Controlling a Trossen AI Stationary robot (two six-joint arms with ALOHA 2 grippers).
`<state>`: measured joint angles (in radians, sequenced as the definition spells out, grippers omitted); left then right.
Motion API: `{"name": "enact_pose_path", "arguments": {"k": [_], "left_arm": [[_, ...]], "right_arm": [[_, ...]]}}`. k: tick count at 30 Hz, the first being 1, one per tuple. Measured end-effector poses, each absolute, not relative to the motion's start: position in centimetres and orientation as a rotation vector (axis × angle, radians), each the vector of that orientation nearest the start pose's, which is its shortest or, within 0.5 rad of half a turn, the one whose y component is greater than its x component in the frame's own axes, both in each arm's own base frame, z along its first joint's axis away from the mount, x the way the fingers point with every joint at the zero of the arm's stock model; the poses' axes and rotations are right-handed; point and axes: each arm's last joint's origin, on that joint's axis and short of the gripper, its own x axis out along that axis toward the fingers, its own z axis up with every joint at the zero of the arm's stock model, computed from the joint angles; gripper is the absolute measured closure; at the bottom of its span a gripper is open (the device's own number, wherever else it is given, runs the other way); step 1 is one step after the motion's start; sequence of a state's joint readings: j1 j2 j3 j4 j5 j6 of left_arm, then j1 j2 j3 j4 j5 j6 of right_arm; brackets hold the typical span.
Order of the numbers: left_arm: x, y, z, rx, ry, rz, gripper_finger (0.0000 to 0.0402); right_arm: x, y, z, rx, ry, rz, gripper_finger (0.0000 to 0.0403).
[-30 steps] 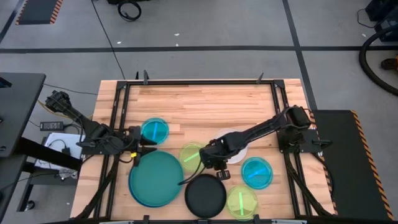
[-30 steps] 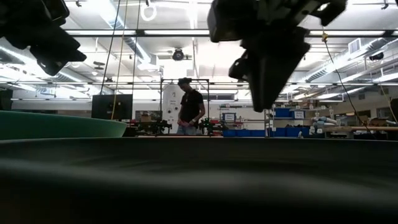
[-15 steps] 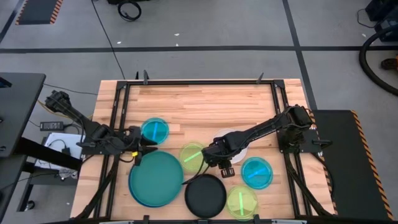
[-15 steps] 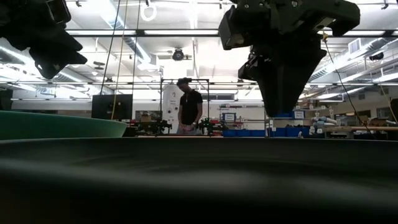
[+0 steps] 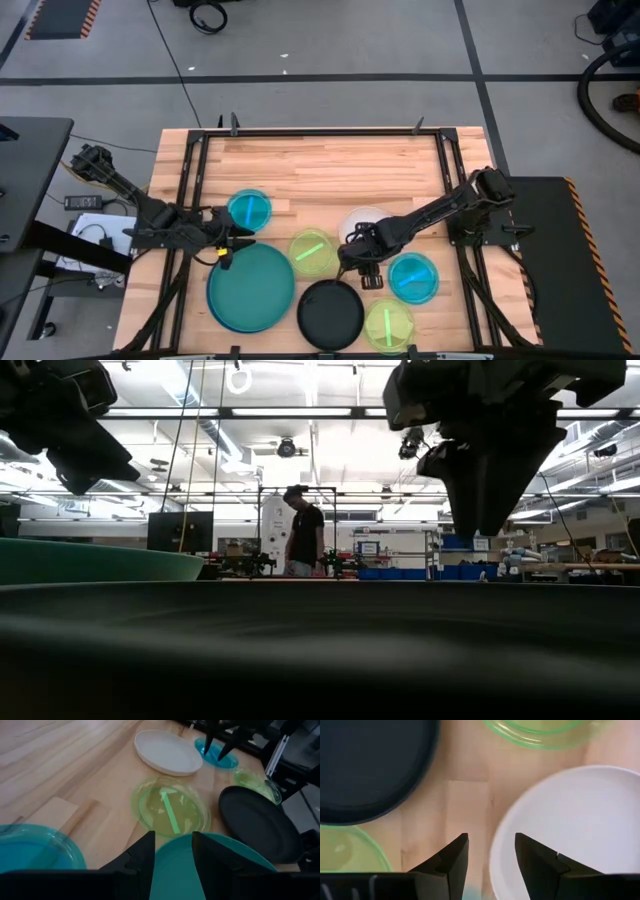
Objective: Stack plastic plates
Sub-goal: Stack the black plate on the green plate
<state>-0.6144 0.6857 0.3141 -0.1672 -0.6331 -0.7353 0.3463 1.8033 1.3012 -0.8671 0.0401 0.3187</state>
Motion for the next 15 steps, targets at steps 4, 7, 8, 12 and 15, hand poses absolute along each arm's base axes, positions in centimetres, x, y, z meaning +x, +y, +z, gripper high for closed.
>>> {"name": "enact_pose_path", "arguments": {"k": [4,7,8,12,15], "left_arm": [[12.8,-6.9,19.2,-0.371,0.399,0.163,0.0265],[12.8,-7.0,19.3,-0.353,0.387,0.152,0.0265],[12.9,-7.0,19.4,-0.345,0.384,0.149,0.0265],[12.9,-7.0,19.4,-0.32,0.382,0.142,0.0265],[12.9,-6.9,19.4,-0.317,0.381,0.147,0.0265]], "right_arm": [[31.4,11.5,20.1,0.025,1.33,-0.007,0.0231],[31.0,11.5,19.9,0.082,1.286,0.011,0.0231],[30.9,11.5,19.9,0.114,1.268,0.032,0.0231],[31.2,11.7,19.6,0.238,1.209,0.111,0.0234],[31.6,11.7,19.3,0.299,1.197,0.112,0.0235]]}}
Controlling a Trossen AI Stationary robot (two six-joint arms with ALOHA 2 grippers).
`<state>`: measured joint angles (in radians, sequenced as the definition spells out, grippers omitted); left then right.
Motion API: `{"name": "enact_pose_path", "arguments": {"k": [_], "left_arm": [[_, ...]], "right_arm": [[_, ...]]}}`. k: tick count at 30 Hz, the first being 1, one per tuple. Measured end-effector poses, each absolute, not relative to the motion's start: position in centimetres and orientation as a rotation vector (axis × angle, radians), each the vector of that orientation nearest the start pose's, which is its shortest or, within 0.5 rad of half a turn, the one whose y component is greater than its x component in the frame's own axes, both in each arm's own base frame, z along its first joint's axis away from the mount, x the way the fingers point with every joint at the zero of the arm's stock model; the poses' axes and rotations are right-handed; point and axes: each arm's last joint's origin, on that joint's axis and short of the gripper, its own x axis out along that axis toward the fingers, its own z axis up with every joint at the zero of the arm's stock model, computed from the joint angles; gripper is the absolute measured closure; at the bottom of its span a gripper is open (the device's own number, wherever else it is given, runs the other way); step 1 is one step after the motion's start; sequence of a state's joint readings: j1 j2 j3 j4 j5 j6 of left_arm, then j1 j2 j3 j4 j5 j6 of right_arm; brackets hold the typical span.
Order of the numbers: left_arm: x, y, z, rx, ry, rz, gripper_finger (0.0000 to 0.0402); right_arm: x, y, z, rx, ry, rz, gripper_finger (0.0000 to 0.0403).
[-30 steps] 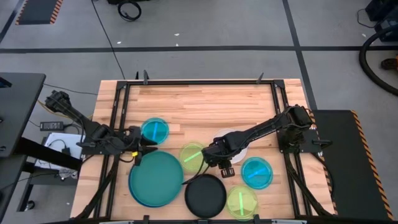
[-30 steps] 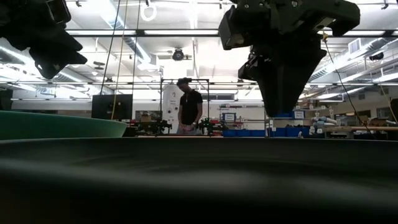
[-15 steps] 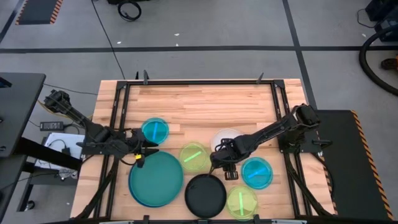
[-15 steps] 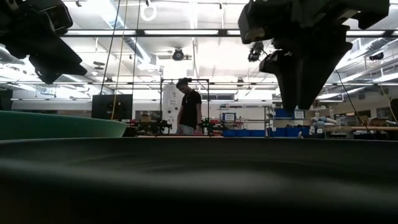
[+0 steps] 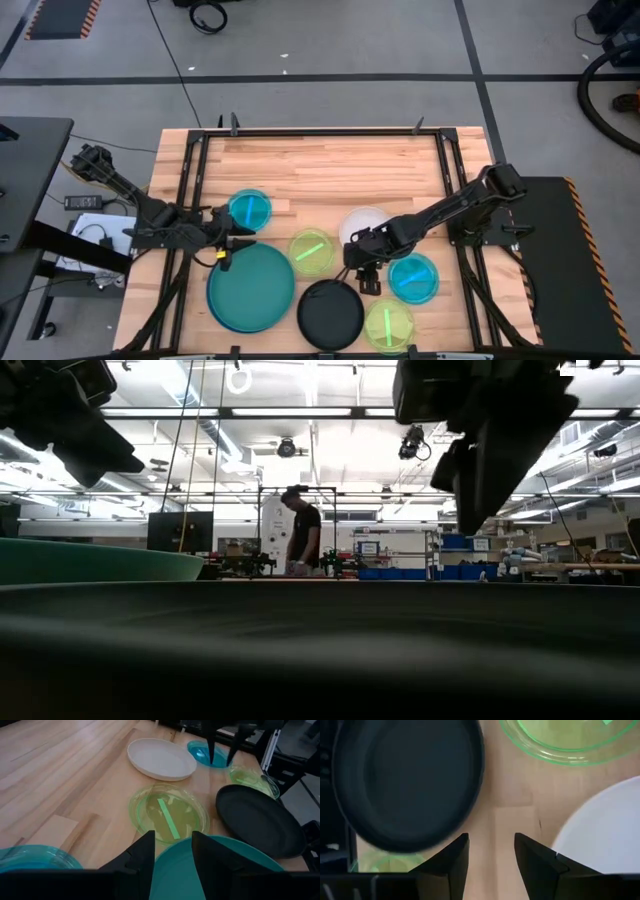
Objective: Stack plastic plates
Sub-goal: Stack the black plate on the green plate
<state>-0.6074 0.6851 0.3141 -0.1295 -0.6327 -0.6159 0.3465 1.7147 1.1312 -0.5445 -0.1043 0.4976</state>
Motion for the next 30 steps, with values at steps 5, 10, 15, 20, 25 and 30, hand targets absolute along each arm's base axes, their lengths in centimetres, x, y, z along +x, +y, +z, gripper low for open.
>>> {"name": "enact_pose_path", "arguments": {"k": [5,10,15,20,25,30], "left_arm": [[13.1,-6.7,19.4,-0.322,0.381,0.158,0.0265],[13.1,-6.7,19.4,-0.333,0.39,0.139,0.0265],[13.1,-6.7,19.4,-0.333,0.39,0.137,0.0265],[13.1,-6.7,19.4,-0.334,0.389,0.136,0.0265],[13.1,-6.7,19.4,-0.333,0.39,0.137,0.0265],[13.1,-6.7,19.4,-0.333,0.39,0.137,0.0265]], "right_arm": [[32.0,11.8,19.1,0.349,1.165,0.06,0.0234],[32.8,12.1,17.3,0.39,1.182,0.032,0.0234],[33.6,12.7,15.3,0.441,1.216,0.051,0.0234],[34.1,13.4,15.2,0.436,1.213,0.058,0.0234],[34.5,13.6,15.7,0.465,1.192,0.044,0.0234],[34.4,13.6,15.6,0.466,1.192,0.009,0.0239]]}}
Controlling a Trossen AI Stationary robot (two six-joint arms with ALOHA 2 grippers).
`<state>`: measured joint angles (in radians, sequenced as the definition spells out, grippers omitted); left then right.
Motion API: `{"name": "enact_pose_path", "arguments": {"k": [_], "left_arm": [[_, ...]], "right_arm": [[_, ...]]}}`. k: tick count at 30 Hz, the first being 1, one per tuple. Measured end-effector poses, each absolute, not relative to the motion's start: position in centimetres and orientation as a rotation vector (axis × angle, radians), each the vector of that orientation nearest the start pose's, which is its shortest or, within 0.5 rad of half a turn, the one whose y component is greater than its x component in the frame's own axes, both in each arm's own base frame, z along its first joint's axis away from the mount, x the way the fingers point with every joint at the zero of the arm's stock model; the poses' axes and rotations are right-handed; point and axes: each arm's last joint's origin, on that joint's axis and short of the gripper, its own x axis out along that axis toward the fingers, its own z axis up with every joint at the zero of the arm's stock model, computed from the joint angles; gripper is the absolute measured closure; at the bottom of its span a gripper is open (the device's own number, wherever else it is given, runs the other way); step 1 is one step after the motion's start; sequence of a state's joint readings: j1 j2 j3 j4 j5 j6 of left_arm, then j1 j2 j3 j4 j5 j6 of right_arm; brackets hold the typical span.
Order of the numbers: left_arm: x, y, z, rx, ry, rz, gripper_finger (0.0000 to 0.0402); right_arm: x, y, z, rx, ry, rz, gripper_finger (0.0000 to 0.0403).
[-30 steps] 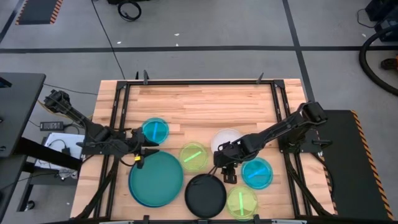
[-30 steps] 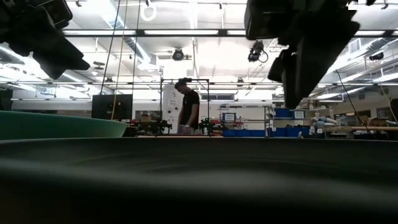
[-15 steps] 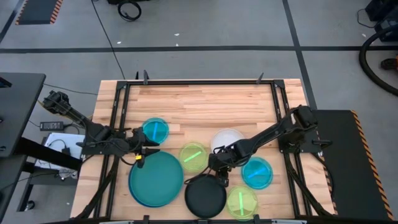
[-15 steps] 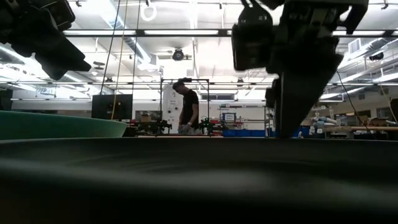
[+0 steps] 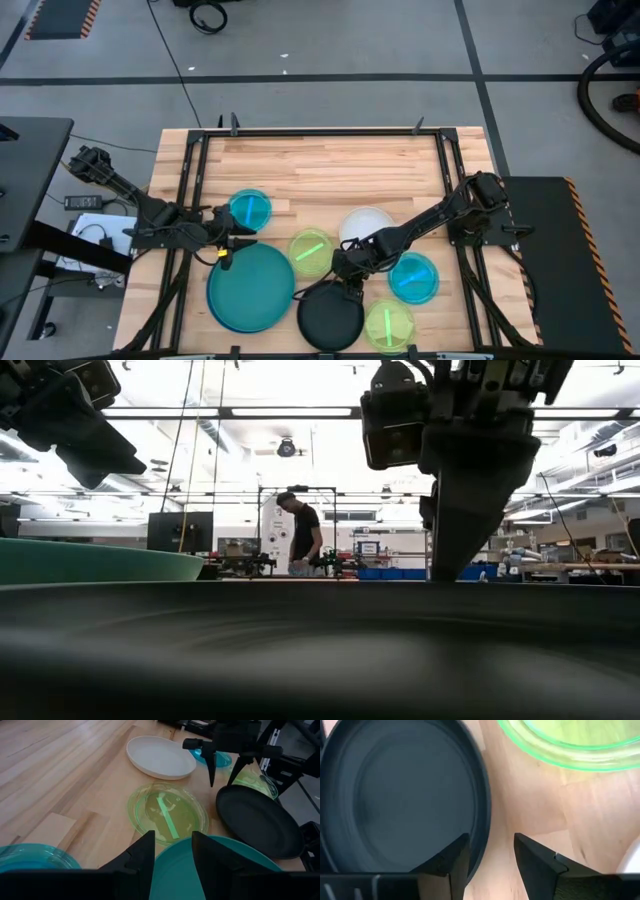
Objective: Stack plastic plates
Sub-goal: Stack the black plate on the green plate
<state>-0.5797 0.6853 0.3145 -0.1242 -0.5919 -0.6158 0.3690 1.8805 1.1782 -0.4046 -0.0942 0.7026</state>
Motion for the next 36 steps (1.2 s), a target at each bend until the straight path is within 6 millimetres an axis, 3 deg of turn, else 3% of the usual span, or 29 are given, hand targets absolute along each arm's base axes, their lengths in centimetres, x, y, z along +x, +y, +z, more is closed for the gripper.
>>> {"name": "enact_pose_path", "arguments": {"k": [7,14,22,36], "left_arm": [[13.1,-6.7,19.4,-0.334,0.39,0.137,0.0265],[13.1,-6.7,19.4,-0.334,0.39,0.137,0.0265],[13.2,-6.7,19.4,-0.334,0.389,0.136,0.0265],[13.2,-6.7,19.4,-0.334,0.391,0.137,0.0265]], "right_arm": [[34.3,14.1,15.7,0.438,1.159,-0.011,0.0243],[34.6,14.3,13.7,0.416,1.201,-0.017,0.0243],[34.9,14.0,13.5,0.428,1.186,-0.027,0.025],[35.2,13.4,13.6,0.441,1.164,-0.068,0.036]]}}
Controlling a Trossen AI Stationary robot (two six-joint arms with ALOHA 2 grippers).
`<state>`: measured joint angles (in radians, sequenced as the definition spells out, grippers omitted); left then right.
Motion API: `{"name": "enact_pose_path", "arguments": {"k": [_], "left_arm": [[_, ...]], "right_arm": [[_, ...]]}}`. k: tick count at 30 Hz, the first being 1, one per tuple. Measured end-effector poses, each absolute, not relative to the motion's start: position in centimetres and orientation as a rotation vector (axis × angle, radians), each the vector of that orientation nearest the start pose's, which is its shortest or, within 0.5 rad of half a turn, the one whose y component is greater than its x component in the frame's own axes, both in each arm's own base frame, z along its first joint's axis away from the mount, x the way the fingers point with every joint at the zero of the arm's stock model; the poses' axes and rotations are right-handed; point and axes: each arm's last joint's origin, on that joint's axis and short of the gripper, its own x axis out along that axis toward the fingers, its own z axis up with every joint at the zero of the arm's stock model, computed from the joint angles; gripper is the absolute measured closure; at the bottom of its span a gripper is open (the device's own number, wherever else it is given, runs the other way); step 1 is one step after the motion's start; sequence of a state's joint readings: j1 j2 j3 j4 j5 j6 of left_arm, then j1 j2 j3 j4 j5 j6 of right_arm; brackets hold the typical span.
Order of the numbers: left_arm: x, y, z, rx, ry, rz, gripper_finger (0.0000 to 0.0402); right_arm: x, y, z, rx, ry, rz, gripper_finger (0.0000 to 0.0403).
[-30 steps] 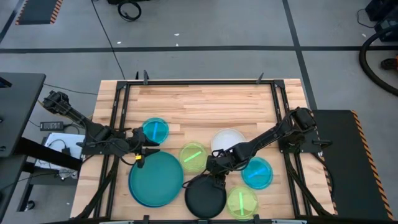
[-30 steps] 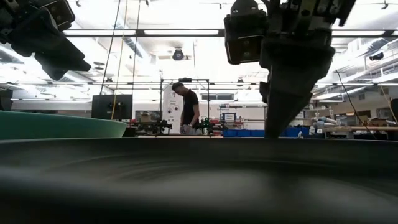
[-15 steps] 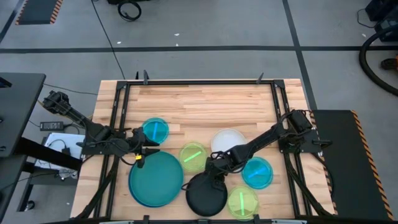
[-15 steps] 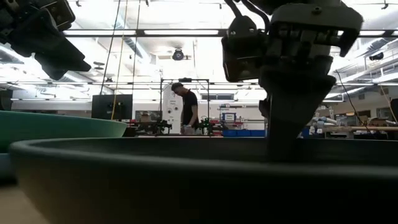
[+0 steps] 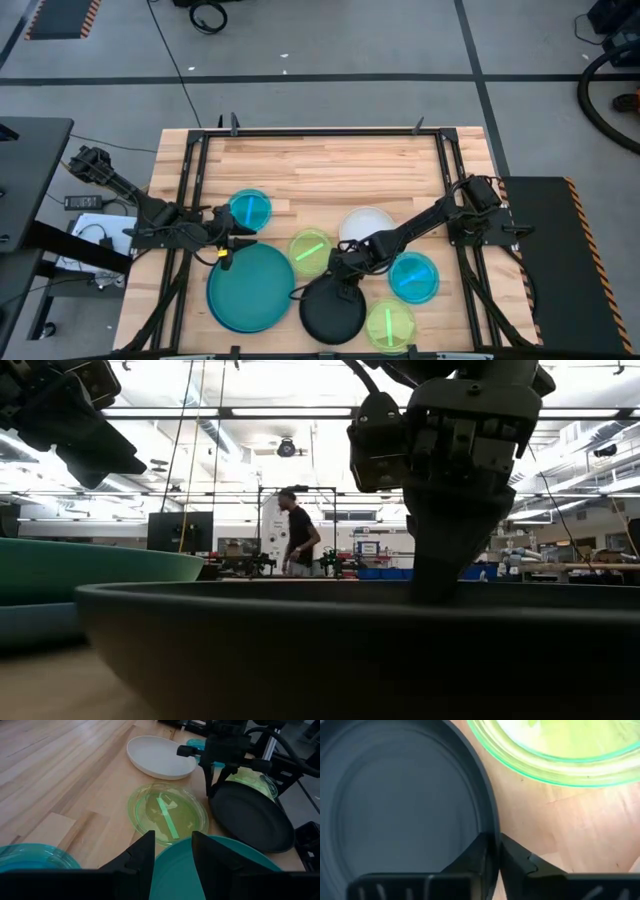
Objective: Stack plastic plates
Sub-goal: Stack the black plate on the green plate
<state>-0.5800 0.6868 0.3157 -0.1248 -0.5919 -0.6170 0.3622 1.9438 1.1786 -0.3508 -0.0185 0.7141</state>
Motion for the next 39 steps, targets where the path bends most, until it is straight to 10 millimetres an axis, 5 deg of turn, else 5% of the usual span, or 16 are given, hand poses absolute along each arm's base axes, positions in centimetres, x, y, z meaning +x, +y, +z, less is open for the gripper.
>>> {"name": "enact_pose_path", "arguments": {"k": [15,22,39], "left_arm": [[13.1,-6.7,19.4,-0.337,0.397,0.124,0.0265],[13.1,-6.7,19.4,-0.341,0.397,0.125,0.0265],[13.8,-7.3,21.2,-0.345,0.242,0.012,0.0265]], "right_arm": [[35.8,12.7,14.0,0.493,1.157,0.002,0.0385],[35.5,11.9,16.3,0.487,1.102,0.009,0.0385],[36.5,6.8,20.1,0.606,0.95,0.012,0.0385]]}}
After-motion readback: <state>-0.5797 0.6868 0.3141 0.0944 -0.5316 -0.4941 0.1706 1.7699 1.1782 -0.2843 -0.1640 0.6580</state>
